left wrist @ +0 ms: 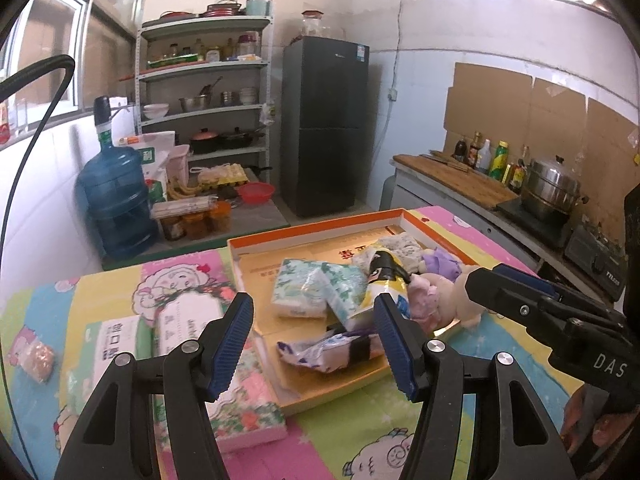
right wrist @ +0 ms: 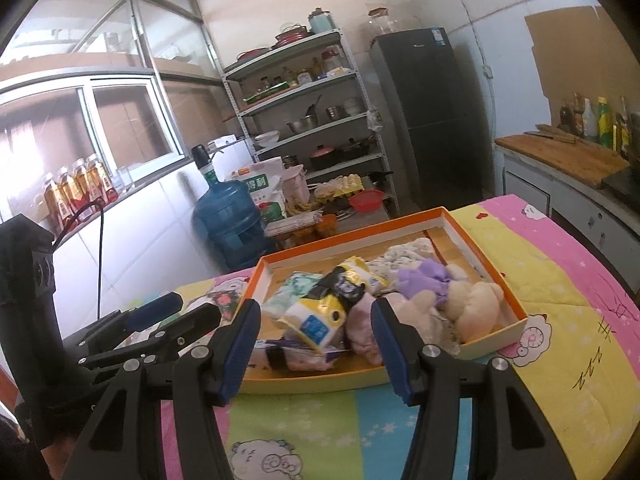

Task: Organize soft objects
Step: 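Withdraw both open tools from the box and move them over the table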

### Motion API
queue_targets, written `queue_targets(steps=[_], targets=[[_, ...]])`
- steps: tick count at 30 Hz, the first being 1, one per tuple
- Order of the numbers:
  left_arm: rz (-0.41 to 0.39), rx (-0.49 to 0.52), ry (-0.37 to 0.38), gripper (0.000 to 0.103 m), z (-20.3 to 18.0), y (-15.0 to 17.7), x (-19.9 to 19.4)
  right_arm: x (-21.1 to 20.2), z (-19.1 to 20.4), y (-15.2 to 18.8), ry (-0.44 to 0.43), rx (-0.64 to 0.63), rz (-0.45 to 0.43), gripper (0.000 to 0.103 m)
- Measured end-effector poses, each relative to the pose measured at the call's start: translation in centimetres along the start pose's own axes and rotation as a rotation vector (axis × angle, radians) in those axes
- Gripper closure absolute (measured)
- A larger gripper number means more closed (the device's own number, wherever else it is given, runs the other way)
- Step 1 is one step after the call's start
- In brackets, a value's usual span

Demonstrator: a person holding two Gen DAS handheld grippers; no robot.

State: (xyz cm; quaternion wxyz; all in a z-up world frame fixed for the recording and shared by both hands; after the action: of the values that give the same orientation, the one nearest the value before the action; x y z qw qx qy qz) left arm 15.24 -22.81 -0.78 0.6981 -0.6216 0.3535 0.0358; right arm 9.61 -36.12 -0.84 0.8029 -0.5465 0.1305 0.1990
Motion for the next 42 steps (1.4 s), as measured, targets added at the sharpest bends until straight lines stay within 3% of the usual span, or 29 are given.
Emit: queue_targets(steps=[18,42], targets=[[-0.028,-0.079,-0.060,0.038,6.7,1.6,-4.3,0.6,7.8,0.9,-0.051,-0.109,0.034,0.046],[-0.045,-0.192,-0.193,0.038,18.9,5.6,-8.8,4.0,21.0,5.3,-0.170,-0.252,0.120,0.046]])
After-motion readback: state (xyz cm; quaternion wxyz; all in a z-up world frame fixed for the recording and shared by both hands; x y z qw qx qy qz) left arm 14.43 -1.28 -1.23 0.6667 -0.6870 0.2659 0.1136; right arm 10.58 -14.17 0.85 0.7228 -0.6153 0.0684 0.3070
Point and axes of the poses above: each gripper's, at about its wrist camera, not at the fingertips, and x roughly the way its jaws point, z to its left, y to its underside, the point moved 7 cm from there along x, roughly the way its jaws point, and after that the axes turned 4 degrees about -y, right-handed, at the moved point
